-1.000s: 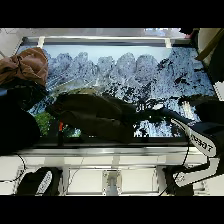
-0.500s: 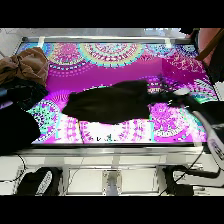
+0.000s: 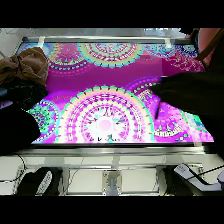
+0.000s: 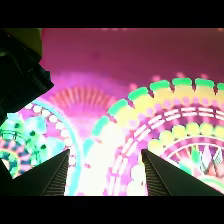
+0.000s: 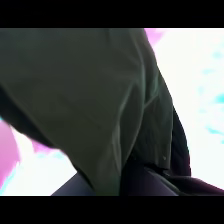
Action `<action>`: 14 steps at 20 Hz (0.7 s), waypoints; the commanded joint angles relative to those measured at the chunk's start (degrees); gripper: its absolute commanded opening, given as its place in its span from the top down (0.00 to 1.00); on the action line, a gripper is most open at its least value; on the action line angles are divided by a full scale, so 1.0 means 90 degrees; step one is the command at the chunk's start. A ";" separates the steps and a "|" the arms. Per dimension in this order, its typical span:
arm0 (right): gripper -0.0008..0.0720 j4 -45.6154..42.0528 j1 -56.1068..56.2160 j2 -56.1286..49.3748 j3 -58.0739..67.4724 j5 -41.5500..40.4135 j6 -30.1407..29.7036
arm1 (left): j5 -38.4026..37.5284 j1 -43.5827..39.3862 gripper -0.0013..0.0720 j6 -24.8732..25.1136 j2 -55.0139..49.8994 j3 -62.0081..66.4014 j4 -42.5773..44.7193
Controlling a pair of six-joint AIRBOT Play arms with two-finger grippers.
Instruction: Fold the clothes and pants, and hang the long-sleeved shirts on hangers.
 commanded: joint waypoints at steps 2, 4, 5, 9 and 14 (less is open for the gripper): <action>0.97 -0.0194 -0.3050 0.0051 0.0204 0.0406 0.0121 | 0.0000 0.0000 0.27 -0.0148 0.0002 -0.0002 -0.0002; 0.97 -0.0199 -0.4048 -0.0083 0.0160 0.0471 0.0233 | 0.0002 0.0000 0.27 -0.0289 0.0002 -0.0002 -0.0019; 0.97 -0.0216 -0.4403 -0.0146 0.0097 0.0510 0.0238 | 0.0002 0.0000 0.27 -0.0287 0.0002 -0.0002 -0.0056; 0.97 -0.0908 -0.4612 -0.0478 -0.0408 0.0525 0.0238 | 0.0002 0.0000 0.27 -0.0287 0.0000 -0.0002 -0.0095; 0.44 -0.0979 -0.4493 -0.0585 -0.0282 0.0682 0.0532 | 0.0002 0.0000 0.27 -0.0287 0.0000 -0.0002 -0.0097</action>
